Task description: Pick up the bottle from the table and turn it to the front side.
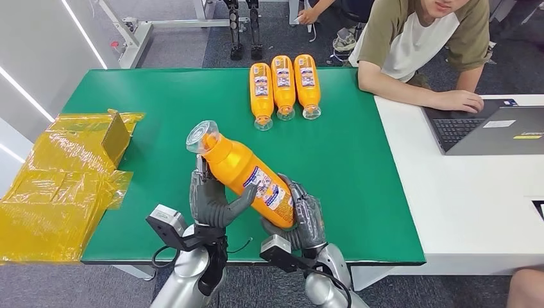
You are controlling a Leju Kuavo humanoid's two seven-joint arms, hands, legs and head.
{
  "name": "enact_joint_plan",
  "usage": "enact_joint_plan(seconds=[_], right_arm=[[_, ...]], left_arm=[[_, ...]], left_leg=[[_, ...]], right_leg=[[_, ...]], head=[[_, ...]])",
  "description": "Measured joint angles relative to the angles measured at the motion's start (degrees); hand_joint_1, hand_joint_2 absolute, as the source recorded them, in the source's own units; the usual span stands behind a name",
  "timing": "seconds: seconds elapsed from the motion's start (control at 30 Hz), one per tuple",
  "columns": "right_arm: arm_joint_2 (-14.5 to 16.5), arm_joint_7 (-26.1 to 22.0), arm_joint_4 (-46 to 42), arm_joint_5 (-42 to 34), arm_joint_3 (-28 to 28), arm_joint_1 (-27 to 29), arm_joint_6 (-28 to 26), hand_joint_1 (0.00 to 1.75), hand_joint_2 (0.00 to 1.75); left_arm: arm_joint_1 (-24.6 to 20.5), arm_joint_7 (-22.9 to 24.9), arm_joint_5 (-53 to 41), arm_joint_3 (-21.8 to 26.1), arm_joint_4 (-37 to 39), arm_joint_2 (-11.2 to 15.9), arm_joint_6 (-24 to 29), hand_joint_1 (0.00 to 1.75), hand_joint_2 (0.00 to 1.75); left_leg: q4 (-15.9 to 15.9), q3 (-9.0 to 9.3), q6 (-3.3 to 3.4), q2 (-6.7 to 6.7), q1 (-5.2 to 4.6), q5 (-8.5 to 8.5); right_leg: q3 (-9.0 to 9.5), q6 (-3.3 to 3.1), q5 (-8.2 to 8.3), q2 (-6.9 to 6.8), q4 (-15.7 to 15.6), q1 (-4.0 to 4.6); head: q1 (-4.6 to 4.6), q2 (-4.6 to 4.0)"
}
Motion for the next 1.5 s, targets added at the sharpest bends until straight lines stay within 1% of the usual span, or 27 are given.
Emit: enact_joint_plan(seconds=[0.1, 0.17, 0.23, 0.33, 0.4, 0.53, 0.87, 0.9, 1.0, 1.03, 1.17, 1.5], right_arm=[[-0.03, 0.79, 2.19, 1.82, 0.91, -1.47, 4.49, 1.75, 1.75], [-0.06, 0.83, 3.50, 2.42, 1.20, -2.42, 6.00, 1.75, 1.75], [-0.22, 0.36, 4.72, 2.59, 1.30, -3.48, 6.55, 1.75, 1.75], [-0.76, -1.52, 7.02, 1.82, 1.32, -5.34, 6.98, 1.75, 1.75], [-0.95, -2.41, 8.44, 1.29, 1.38, -6.43, 7.27, 1.75, 1.75], [-1.00, -2.91, 10.33, 0.86, 1.64, -7.67, 7.92, 1.75, 1.75], [-0.96, -2.66, 12.80, 0.88, 2.54, -9.52, 8.87, 1.75, 1.75], [-0.93, -2.54, 12.91, 0.88, 2.62, -9.60, 8.95, 1.75, 1.75], [-0.76, -2.11, 13.14, 0.88, 2.80, -9.67, 9.21, 1.75, 1.75], [-0.70, -1.99, 13.18, 0.88, 2.83, -9.66, 9.28, 1.75, 1.75], [-0.65, -1.56, 13.22, 0.88, 2.83, -9.50, 9.40, 1.75, 1.75], [-0.74, -0.68, 13.13, 1.12, 2.68, -8.10, 9.01, 1.74, 1.75]], left_arm=[[0.03, -0.04, -0.47, 0.27, -0.09, 0.04, -0.22, 0.00, 1.75], [0.06, 0.14, -0.37, 0.40, -0.15, 0.06, -1.08, 0.00, 1.75], [0.08, 1.06, 1.59, 0.56, -0.12, 0.07, -5.06, 0.00, 1.75], [0.05, 2.09, 5.67, 0.87, 0.28, 0.10, -14.69, 0.00, 1.75], [-0.01, 1.87, 6.07, 0.92, 0.68, 0.10, -17.17, 0.00, 1.75], [-0.04, 1.84, 5.21, 0.91, 0.99, 0.09, -16.99, 0.00, 1.75], [-0.04, 2.84, 2.01, 1.02, 0.99, 0.17, -14.06, 0.01, 1.75], [-0.04, 2.84, 1.46, 1.02, 0.99, 0.17, -13.31, 0.37, 1.75], [-0.06, 2.88, -0.77, 1.02, 0.99, 0.17, -9.84, 1.67, 1.75], [-0.06, 2.92, -1.60, 1.02, 0.99, 0.17, -8.51, 1.75, 1.75], [-0.06, 2.99, -3.86, 1.02, 0.99, 0.17, -4.91, 1.75, 1.75], [-0.06, 2.99, -4.13, 1.02, 0.97, 0.17, -4.51, 1.75, 1.75]], left_leg=[[0.00, 0.00, 0.00, -0.01, 0.00, 0.00], [0.01, -0.01, 0.00, -0.02, 0.00, 0.01], [0.01, -0.01, 0.00, -0.01, 0.00, 0.01], [0.01, -0.01, 0.00, -0.01, -0.01, 0.01], [0.02, 0.00, 0.00, 0.01, -0.01, 0.00], [0.01, -0.01, 0.00, 0.00, 0.00, 0.00], [0.00, -0.01, 0.00, 0.00, 0.00, 0.00], [0.00, -0.01, 0.00, 0.00, 0.00, 0.00], [0.01, -0.01, 0.00, 0.00, 0.00, 0.00], [0.01, -0.01, 0.00, 0.00, 0.00, 0.00], [0.01, -0.01, 0.00, 0.00, 0.00, 0.00], [0.01, 0.00, 0.00, 0.00, 0.00, 0.00]], right_leg=[[0.00, 0.00, 0.00, -0.01, 0.00, 0.00], [0.00, 0.00, 0.00, -0.01, 0.00, 0.00], [0.00, -0.01, 0.01, -0.01, 0.00, 0.00], [0.00, -0.01, 0.01, 0.01, 0.00, -0.01], [0.00, -0.01, 0.02, 0.06, 0.00, -0.01], [0.00, -0.01, 0.01, 0.06, 0.00, 0.00], [0.00, -0.01, 0.01, 0.06, 0.01, 0.00], [0.00, -0.01, 0.01, 0.06, 0.01, 0.00], [0.00, -0.01, 0.01, 0.06, 0.01, 0.00], [0.00, -0.01, 0.01, 0.06, 0.00, 0.00], [0.00, -0.01, 0.01, 0.06, 0.00, 0.00], [-0.01, -0.01, 0.01, 0.06, 0.00, 0.00]], head=[[0.01, 0.00], [0.00, 0.00], [0.00, 0.00], [-0.01, 0.00], [-0.01, 0.00], [0.00, 0.00], [0.00, 0.00], [0.00, 0.00], [0.00, 0.00], [0.00, 0.00], [0.00, 0.00], [0.00, 0.00]])
